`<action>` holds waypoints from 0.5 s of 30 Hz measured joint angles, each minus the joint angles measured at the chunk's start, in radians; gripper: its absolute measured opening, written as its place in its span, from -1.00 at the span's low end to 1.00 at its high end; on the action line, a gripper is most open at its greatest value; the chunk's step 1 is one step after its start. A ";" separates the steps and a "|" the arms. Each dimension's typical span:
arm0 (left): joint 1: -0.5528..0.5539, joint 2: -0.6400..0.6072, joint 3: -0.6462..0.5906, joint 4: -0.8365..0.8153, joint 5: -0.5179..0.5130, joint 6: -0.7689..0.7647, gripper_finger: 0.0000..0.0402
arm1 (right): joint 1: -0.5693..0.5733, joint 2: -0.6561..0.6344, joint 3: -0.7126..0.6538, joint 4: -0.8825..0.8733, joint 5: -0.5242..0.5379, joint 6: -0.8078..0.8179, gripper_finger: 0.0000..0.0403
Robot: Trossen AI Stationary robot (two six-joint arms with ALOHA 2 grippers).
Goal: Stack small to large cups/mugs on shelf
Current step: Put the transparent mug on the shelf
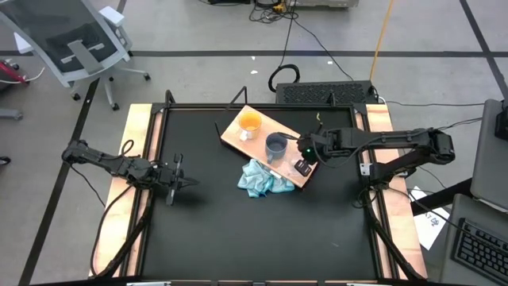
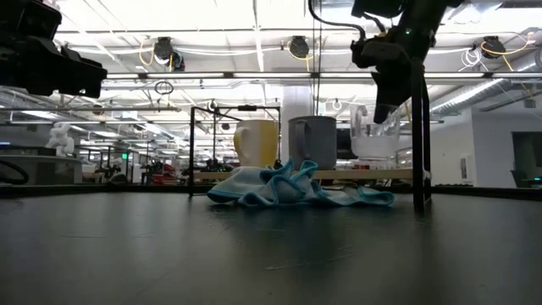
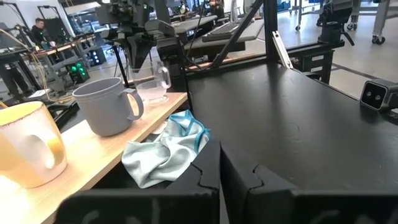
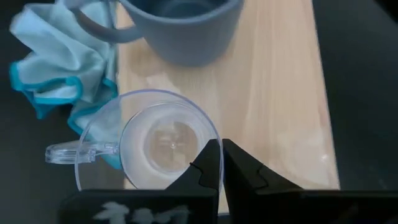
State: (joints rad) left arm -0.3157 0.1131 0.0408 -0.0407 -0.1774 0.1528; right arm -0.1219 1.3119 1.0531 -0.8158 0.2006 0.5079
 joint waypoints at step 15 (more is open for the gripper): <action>0.000 0.000 -0.002 0.012 -0.006 0.000 -0.92 | -0.050 0.007 0.000 -0.009 0.004 0.002 -1.00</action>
State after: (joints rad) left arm -0.3161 0.1131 0.0391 -0.0284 -0.1829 0.1524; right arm -0.1719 1.3191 1.0531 -0.8244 0.2043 0.5101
